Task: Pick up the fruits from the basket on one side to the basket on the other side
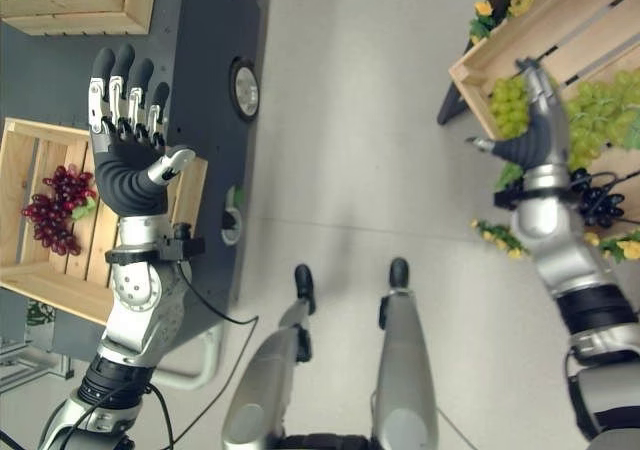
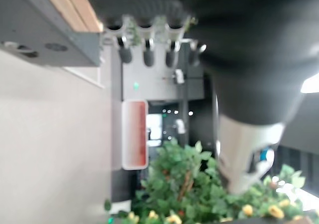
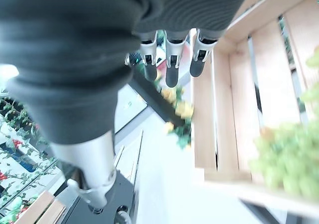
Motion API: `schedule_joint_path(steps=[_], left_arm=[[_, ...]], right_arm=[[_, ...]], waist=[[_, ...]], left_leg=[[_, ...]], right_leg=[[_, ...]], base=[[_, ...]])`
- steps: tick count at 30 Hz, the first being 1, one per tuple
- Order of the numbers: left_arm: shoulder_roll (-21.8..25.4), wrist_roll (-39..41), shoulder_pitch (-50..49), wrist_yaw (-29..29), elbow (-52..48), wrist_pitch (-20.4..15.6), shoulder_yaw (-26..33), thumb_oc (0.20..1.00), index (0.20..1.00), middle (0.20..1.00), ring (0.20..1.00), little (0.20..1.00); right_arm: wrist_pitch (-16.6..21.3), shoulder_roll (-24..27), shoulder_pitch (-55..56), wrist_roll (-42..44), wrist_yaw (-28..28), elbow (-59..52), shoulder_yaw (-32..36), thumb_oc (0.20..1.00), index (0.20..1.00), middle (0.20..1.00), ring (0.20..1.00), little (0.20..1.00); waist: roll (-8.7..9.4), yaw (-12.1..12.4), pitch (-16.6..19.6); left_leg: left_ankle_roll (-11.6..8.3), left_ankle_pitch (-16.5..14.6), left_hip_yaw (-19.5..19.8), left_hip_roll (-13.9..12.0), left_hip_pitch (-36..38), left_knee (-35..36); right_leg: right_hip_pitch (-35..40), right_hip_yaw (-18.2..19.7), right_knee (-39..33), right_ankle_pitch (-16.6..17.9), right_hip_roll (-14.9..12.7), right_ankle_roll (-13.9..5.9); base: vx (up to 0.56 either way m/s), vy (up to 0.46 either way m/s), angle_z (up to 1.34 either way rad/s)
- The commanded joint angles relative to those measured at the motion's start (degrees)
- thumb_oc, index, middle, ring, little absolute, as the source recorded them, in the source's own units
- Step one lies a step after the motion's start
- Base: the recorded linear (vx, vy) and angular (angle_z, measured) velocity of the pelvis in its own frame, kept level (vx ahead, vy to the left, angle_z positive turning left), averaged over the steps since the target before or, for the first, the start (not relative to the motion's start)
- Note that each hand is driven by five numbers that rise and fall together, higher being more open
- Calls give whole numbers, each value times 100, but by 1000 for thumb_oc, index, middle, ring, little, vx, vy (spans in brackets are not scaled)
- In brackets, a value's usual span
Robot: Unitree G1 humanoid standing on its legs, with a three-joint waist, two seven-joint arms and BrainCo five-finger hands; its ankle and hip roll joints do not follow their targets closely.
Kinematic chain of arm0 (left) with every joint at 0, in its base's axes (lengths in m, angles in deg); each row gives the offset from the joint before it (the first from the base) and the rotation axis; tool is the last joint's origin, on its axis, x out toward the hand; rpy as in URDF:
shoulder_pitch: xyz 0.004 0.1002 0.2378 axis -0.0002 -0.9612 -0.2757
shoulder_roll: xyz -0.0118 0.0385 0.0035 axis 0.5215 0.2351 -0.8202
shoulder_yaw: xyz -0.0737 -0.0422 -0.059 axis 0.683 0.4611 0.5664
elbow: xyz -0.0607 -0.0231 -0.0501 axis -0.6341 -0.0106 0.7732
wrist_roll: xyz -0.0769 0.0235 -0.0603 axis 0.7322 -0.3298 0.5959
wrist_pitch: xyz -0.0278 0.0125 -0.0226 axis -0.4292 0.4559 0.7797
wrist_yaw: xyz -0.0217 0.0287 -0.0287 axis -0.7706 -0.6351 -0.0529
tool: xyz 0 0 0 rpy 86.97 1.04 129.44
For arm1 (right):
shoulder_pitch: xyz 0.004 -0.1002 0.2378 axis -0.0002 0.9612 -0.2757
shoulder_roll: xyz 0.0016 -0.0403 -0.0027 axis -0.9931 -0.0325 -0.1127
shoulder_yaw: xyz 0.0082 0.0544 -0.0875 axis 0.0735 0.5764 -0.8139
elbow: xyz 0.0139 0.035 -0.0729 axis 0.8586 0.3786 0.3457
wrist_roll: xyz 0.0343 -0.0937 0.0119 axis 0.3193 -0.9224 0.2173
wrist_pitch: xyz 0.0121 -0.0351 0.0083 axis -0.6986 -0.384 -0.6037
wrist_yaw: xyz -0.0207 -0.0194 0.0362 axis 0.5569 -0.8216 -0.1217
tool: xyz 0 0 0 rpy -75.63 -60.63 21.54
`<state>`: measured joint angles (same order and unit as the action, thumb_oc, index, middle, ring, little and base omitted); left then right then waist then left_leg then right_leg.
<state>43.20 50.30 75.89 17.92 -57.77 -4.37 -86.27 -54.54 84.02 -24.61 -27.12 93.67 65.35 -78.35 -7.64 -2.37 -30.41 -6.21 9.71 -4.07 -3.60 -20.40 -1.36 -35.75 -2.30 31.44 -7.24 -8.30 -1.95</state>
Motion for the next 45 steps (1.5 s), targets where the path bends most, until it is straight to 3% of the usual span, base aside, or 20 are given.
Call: schedule_joint_path(steps=[1, 7, 13, 14, 15, 18, 19, 26, 32, 35, 36, 45], left_arm=[[-64, -148, -7, 20, -89, -315, 150, 1000, 1000, 1000, 1000, 1000], [-183, 192, -224, 225, 355, -247, 144, 1000, 1000, 1000, 1000, 1000], [-274, 422, -719, 664, 2265, -10, 106, 1000, 1000, 1000, 1000, 1000], [-299, 379, -890, 1017, 3154, 109, -7, 1000, 1000, 1000, 1000, 1000], [-341, 202, -927, 1008, 3701, 176, -45, 1000, 1000, 1000, 1000, 1000], [-305, -166, -1176, 1186, 4269, 247, -78, 1000, 1000, 1000, 1000, 1000], [-402, -431, -1379, 1233, 4934, 409, -89, 1000, 1000, 1000, 1000, 1000], [-633, -1140, -1755, 1389, 6198, 703, -205, 1000, 1000, 1000, 1000, 1000], [-696, -1389, -1680, 1438, 6910, 790, -220, 1000, 1000, 1000, 1000, 1000], [-703, -1484, -1640, 1412, 7166, 819, -177, 1000, 1000, 1000, 1000, 1000], [-692, -1400, -1650, 1390, 7290, 824, -111, 1000, 1000, 1000, 1000, 1000], [-930, -1461, -1803, 1423, 7848, 851, 14, 1000, 1000, 1000, 1000, 1000]], right_arm=[[173, -38, -193, -299, -182, -352, -154, 1000, 1000, 1000, 1000, 1000], [383, -100, 322, -36, -833, -459, -461, 1000, 1000, 1000, 1000, 1000], [634, -425, 1359, 815, -1640, -113, -460, 1000, 1000, 1000, 1000, 1000], [661, -686, 1812, 1039, -1762, 257, -332, 1000, 1000, 1000, 1000, 1000], [675, -935, 2032, 1237, -1835, 535, -241, 1000, 1000, 1000, 1000, 1000], [636, -1203, 2472, 1326, -2020, 631, -110, 1000, 1000, 1000, 1000, 1000], [610, -1636, 2841, 1586, -2077, 960, 85, 1000, 1000, 1000, 1000, 1000], [417, -2528, 3220, 1691, -2139, 2463, 155, 1000, 1000, 1000, 1000, 1000], [285, -3006, 3101, 1944, -2120, 3425, 215, 1000, 1000, 1000, 1000, 1000], [270, -3133, 3067, 2052, -2126, 3600, 219, 1000, 1000, 1000, 1000, 1000], [279, -3223, 3078, 2194, -2089, 3823, 267, 1000, 1000, 1000, 1000, 1000], [310, -3403, 3256, 2319, -1986, 4169, 386, 1000, 1000, 1000, 1000, 1000]], waist=[[306, -101, 126], [374, -39, 302], [449, 6, 619], [482, -12, 782], [514, -40, 842], [543, -54, 1063], [603, -59, 1273], [817, 8, 1886], [914, 38, 2078], [934, 32, 2104], [944, 6, 2110], [998, 57, 2447]], left_leg=[[-99, -717, 109, 106, 497, -317], [-103, -690, 221, 113, 659, -310], [-107, -629, 434, 132, 989, -218], [-114, -662, 374, 80, 1090, -286], [-112, -711, 290, 19, 1200, -326], [-73, -710, 233, -27, 1391, -283], [-9, -781, 236, 8, 1539, -268], [250, -1091, 301, 293, 1942, -133], [449, -1163, 271, 490, 2277, 180], [470, -1147, 246, 460, 2336, 220], [480, -1123, 261, 475, 2339, 207], [408, -1062, 206, 434, 2350, 313]], right_leg=[[1023, 36, -1700, 895, 1, -371], [1327, -115, -1760, 877, -25, -379], [1871, -410, -1796, 771, -72, -373], [2115, -593, -1847, 734, -171, -379], [2288, -721, -1850, 688, -237, -390], [2528, -867, -1941, 711, -257, -410], [2738, -930, -2017, 735, -278, -445], [3211, -1016, -2227, 922, -561, -708], [3176, -841, -1909, 1107, -749, -900], [3127, -759, -1795, 1014, -558, -835], [3097, -564, -1874, 874, -263, -763], [3562, -455, -2778, 887, -126, -666]], base=[[-5, -8, 5], [-4, -34, 11], [43, -55, 25], [93, -73, 28], [111, -46, 44], [104, 30, 70], [198, 111, 46], [105, 130, 29], [38, 140, 5], [2, 82, 0], [0, 0, 0], [24, -41, -5]])
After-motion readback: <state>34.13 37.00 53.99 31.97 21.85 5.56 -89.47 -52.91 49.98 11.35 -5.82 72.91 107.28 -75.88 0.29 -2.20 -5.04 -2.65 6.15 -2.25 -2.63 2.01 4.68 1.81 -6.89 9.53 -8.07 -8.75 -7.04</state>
